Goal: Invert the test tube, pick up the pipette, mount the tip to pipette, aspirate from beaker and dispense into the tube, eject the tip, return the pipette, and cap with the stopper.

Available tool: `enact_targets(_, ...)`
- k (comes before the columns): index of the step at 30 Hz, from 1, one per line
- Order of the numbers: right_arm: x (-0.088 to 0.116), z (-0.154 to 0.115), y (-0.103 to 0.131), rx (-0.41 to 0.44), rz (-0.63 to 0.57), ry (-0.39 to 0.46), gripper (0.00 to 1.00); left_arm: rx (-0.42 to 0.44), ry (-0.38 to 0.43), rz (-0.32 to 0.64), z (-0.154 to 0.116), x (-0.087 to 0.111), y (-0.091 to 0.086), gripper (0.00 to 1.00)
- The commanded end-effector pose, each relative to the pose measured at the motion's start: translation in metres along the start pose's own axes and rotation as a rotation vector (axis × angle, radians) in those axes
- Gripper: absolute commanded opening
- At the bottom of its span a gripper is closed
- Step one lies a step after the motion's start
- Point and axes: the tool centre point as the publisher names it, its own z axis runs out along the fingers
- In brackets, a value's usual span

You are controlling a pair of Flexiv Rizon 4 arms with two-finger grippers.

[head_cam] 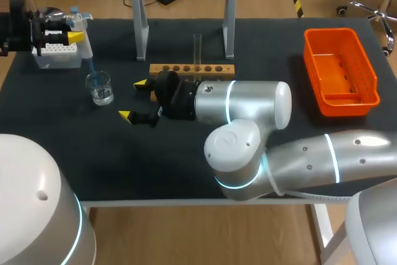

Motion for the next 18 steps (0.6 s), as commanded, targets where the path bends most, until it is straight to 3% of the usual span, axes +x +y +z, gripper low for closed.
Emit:
enact_targets(1, 0.000, 0.000, 0.001, 0.005, 0.000, 0.002, 1.00, 0.000, 0.000, 0.001, 0.000, 0.000, 0.000, 0.00)
enact_targets(8, -0.002, -0.010, 0.009, 0.021, -0.008, 0.001, 1.00, 0.000, 0.000, 0.001, 0.000, 0.000, 0.000, 0.00)
enact_targets(18, -0.004, -0.038, 0.046, 0.017, -0.030, 0.015, 1.00, 0.000, 0.000, 0.001, 0.000, 0.000, 0.000, 0.00)
